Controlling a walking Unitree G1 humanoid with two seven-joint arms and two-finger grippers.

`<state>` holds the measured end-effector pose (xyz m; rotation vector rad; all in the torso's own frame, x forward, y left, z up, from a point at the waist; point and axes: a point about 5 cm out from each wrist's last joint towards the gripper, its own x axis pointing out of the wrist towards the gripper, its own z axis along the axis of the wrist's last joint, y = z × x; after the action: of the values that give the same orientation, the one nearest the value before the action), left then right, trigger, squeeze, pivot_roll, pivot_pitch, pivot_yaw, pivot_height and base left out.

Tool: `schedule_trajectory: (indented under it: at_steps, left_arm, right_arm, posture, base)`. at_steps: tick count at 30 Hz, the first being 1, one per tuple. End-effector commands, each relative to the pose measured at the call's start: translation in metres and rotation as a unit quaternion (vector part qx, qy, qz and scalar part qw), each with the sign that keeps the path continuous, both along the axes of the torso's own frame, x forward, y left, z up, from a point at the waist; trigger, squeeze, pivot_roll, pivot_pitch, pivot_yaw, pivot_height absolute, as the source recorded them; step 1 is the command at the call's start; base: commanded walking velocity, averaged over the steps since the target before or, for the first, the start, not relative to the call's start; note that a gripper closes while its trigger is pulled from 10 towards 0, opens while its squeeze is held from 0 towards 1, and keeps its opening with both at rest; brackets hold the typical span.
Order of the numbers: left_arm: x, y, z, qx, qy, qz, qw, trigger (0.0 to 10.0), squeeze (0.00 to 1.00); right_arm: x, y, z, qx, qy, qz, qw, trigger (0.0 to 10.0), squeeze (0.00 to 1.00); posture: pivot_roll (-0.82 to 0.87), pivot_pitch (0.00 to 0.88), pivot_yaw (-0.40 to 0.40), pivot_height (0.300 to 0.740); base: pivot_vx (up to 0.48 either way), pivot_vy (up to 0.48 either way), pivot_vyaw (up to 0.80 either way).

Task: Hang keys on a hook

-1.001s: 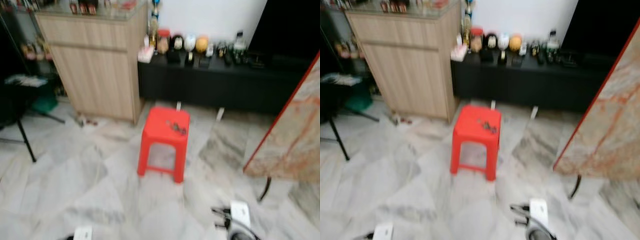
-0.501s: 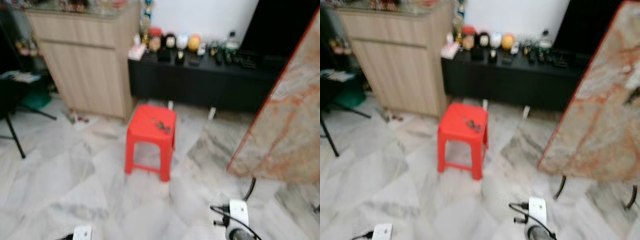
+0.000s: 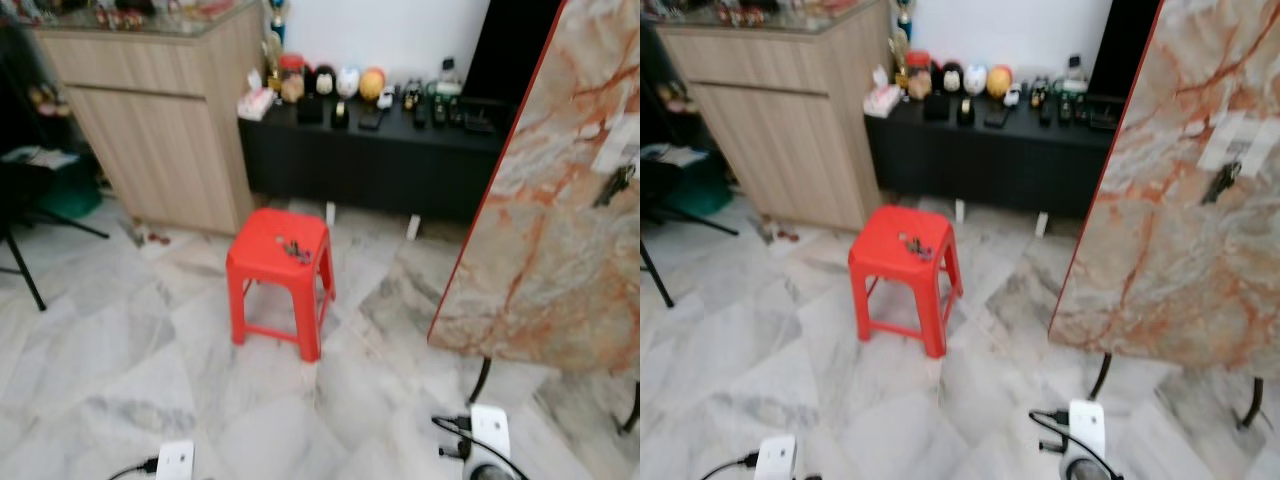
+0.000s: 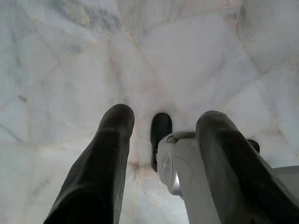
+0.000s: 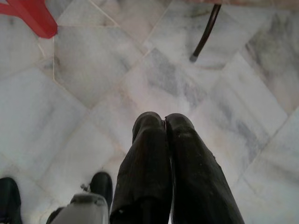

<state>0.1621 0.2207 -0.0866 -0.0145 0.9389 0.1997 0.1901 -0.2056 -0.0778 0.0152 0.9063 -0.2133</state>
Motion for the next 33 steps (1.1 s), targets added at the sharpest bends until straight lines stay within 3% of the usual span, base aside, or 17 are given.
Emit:
schedule_trajectory:
  at_steps: [1,8,21,26,33]
  left_arm:
    - [-0.0039,0.0047,-0.0007,0.002,0.004,0.009,1.0,10.0,0.0]
    - [-0.0041,0.0045,-0.0008,0.001,0.005,0.007,1.0,10.0,0.0]
    - [-0.0027,-0.0005,-0.0014,0.0,0.007,-0.006,1.0,10.0,0.0]
    - [-0.0045,-0.0013,-0.0024,0.001,0.01,-0.003,1.0,10.0,0.0]
    - [-0.0047,0.0005,-0.0021,0.001,0.01,-0.001,1.0,10.0,0.0]
  right_arm:
    - [0.0043,0.0054,0.0013,0.008,-0.007,0.001,1.0,10.0,0.0]
    - [0.0062,0.0054,0.0021,0.012,-0.007,-0.008,1.0,10.0,0.0]
    - [0.0043,0.0044,0.0012,0.011,-0.002,-0.005,1.0,10.0,0.0]
    - [0.0035,0.0051,0.0007,0.011,-0.001,-0.004,1.0,10.0,0.0]
    - [0.0039,0.0061,0.0007,0.013,-0.001,-0.004,1.0,10.0,0.0]
  posture:
    - [0.01,0.0,-0.068,0.74]
    - [0.0,0.0,-0.068,0.74]
    - [0.0,0.0,-0.064,0.74]
    - [0.0,0.0,-0.062,0.74]
    - [0.0,0.0,-0.061,0.74]
  base:
    - [0.0,0.0,0.0]
    - [0.0,0.0,-0.13]
    - [0.0,0.0,-0.8]
    - [0.0,-0.48,-0.8]
    - [0.0,0.0,-0.8]
